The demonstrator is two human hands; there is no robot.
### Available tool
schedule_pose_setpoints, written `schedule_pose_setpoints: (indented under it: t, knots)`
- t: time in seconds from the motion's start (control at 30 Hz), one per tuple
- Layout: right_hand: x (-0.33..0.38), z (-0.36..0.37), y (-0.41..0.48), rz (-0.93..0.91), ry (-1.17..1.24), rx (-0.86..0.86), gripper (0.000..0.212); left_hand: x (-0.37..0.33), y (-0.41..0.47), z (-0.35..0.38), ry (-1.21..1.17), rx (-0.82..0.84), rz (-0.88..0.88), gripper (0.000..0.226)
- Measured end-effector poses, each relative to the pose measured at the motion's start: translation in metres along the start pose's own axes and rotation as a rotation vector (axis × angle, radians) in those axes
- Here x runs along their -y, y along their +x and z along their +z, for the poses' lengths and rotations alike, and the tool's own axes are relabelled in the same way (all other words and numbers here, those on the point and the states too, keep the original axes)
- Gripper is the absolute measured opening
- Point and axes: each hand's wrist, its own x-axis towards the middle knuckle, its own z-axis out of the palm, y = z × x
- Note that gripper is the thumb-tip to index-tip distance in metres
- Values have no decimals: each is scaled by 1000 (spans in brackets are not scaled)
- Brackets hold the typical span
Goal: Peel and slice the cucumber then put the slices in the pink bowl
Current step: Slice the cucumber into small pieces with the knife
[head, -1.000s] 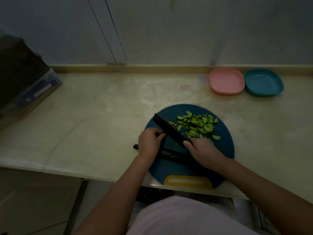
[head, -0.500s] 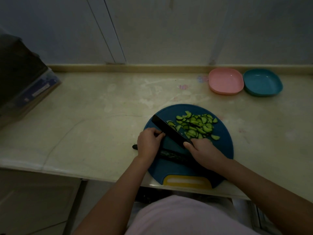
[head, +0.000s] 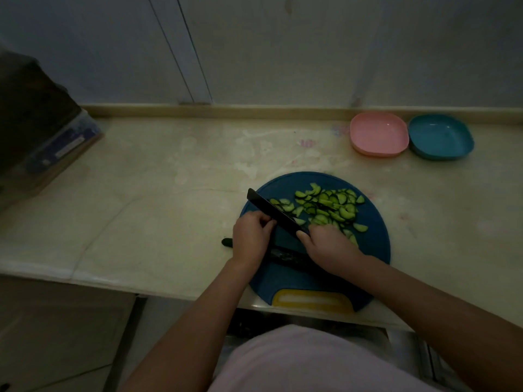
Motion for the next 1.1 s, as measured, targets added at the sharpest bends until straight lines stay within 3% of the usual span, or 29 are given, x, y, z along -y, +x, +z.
schedule_pose_setpoints:
  t: [0.4, 0.63, 0.8, 0.87, 0.97, 1.03, 1.1]
  knots:
    - [-16, -2, -2, 68, 54, -49, 39, 9, 1, -2, 51, 40, 12, 23]
    - [-24, -8, -12, 26, 65, -75, 38, 45, 31, -52, -14, -185, -124, 15]
    - [-23, -28, -24, -17, -13, -144, 39, 48, 43, -62, 112, -59, -222, 41]
    - [-21, -45, -27, -38, -190, -186, 38, 26, 36, -61, 78, -61, -113, 51]
    - [-22, -68, -29, -62, -432, -216, 37, -19, 10, -55, 65, 3, 235, 63]
    - [-24, -78, -28, -67, -518, -208, 36, -43, -7, -42, 163, 124, 460, 79]
    - [-24, -83, -26, -74, -580, -207, 35, -58, -13, -20, 322, 242, 568, 98]
